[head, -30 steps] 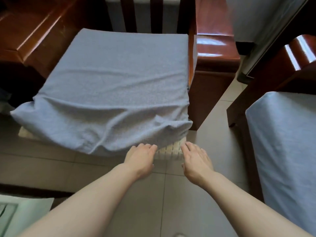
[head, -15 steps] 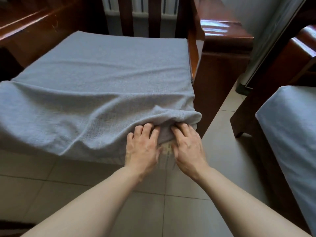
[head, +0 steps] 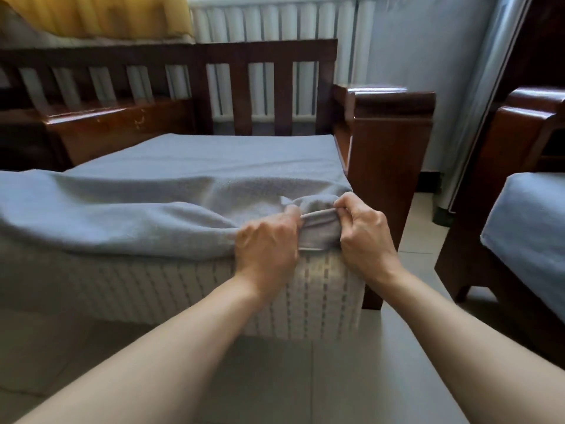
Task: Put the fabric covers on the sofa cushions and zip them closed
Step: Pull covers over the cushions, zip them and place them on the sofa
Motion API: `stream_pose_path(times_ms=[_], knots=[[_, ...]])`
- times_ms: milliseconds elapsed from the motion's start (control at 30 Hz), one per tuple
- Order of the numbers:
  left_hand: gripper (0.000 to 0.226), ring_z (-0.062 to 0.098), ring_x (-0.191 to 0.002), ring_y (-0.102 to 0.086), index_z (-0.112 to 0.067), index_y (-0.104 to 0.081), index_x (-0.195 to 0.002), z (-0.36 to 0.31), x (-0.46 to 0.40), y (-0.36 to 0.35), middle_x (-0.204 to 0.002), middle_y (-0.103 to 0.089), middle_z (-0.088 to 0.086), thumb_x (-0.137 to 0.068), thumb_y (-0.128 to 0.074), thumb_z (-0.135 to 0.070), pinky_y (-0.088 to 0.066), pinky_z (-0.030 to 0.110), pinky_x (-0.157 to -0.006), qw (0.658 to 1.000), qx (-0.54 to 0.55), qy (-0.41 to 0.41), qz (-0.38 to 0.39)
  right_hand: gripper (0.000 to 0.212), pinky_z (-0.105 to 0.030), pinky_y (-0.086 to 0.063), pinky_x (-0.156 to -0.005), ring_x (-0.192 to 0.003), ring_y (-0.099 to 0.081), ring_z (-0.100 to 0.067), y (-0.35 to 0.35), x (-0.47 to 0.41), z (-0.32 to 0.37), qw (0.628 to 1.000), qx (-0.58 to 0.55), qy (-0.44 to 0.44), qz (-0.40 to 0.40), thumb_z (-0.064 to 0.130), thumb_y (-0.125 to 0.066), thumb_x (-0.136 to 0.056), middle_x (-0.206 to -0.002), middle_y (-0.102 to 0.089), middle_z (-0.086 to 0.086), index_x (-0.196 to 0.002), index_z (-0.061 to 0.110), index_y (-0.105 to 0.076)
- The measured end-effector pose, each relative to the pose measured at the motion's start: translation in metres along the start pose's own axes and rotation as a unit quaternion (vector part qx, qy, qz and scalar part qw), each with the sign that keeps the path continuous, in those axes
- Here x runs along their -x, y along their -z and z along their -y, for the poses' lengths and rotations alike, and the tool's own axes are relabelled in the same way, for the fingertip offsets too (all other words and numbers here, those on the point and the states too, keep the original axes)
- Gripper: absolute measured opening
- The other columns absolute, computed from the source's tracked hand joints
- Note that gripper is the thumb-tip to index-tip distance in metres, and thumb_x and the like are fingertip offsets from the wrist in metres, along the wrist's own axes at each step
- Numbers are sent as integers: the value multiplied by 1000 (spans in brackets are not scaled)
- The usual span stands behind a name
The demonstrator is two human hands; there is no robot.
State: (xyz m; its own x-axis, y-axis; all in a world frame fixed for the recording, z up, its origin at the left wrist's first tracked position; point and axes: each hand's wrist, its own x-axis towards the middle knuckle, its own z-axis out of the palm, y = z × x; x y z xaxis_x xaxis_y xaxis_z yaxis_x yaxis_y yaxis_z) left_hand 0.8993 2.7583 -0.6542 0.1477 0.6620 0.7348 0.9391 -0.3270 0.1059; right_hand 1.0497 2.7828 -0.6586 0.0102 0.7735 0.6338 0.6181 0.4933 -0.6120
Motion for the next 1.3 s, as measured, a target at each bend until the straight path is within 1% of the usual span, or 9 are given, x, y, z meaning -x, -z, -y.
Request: stream_pose_path(times_ms=[100, 233, 433, 567, 700, 800, 900, 1133, 1300], knots=[[16, 30, -66, -63, -20, -52, -93, -10, 4, 4, -73, -67, 4, -99, -38, -24, -26, 29, -56, 999, -6, -10, 34, 16, -29, -44, -51, -57, -56, -16, 8, 6, -2, 1000, -20, -5, -10, 10, -43, -97, -65, -59, -5, -85, 14, -52], [8, 25, -64, -55, -21, -42, -94, -7, -4, 2, -67, -52, -6, -99, -38, -27, -28, 29, -60, 999, 52, 11, -2, 5, -37, -45, -77, -86, -50, -19, 8, 17, 1, 997, 45, 9, -69, 10, -52, -89, -91, -50, -1, -92, 14, -51], [11, 21, -64, -42, -20, -38, -88, -10, 4, 6, -71, -49, -7, -91, -48, -18, -28, 30, -60, 995, 90, 45, -5, 37, -37, -42, -82, -91, -47, -23, 1, 44, 10, 969, 217, 109, -47, 37, -70, -64, -95, -50, -3, -90, 16, -54], [22, 21, -73, -55, -20, -49, -91, -2, 24, 5, -83, -55, -3, -73, -54, -32, -34, 26, -63, 995, 43, -82, 22, 27, -37, -48, -61, -74, -56, -29, -10, 27, 15, 942, 302, 94, -109, 11, -70, -57, -81, -57, -10, -82, 8, -59], [43, 21, -75, -56, -20, -48, -95, -8, 23, 6, -86, -58, -1, -68, -68, -47, -43, 33, -67, 995, 19, -96, 6, 31, -29, -45, -50, -67, -57, -27, 5, 37, 1, 944, 280, 84, -154, 2, -72, -53, -80, -57, -9, -80, 6, -56], [71, 21, -87, -52, -22, -47, -104, -20, 27, -3, -98, -55, 1, -52, -66, -68, -41, 39, -78, 988, -45, -139, 42, 25, -26, -41, -45, -63, -60, -26, 19, 57, -18, 932, 286, 148, -166, -1, -72, -57, -74, -60, -8, -71, 8, -54], [89, 24, -93, -49, -24, -44, -110, -28, 42, -16, -104, -55, 5, -37, -80, -59, -37, 40, -79, 980, -95, -165, 59, 20, -33, -39, -48, -57, -51, -26, 22, 80, -34, 915, 288, 233, -159, -6, -62, -66, -66, -54, -8, -64, 10, -50], [12, 23, -73, -44, -16, -53, -75, -27, 75, -29, -76, -53, 4, -69, -64, -15, -29, 35, -63, 961, -105, -246, -64, 27, -32, -39, -42, -49, -49, -21, -5, 129, -58, 921, 215, 319, -57, 4, -49, -88, -64, -53, -5, -64, 12, -56], [16, 22, -64, -53, -20, -57, -62, -12, 112, -41, -64, -54, -1, -72, -65, -10, -31, 32, -58, 968, -109, -224, -33, 23, -27, -37, -32, -37, -49, -19, -21, 143, -62, 916, 255, 311, 1, 9, -46, -81, -63, -55, -3, -64, 15, -60]])
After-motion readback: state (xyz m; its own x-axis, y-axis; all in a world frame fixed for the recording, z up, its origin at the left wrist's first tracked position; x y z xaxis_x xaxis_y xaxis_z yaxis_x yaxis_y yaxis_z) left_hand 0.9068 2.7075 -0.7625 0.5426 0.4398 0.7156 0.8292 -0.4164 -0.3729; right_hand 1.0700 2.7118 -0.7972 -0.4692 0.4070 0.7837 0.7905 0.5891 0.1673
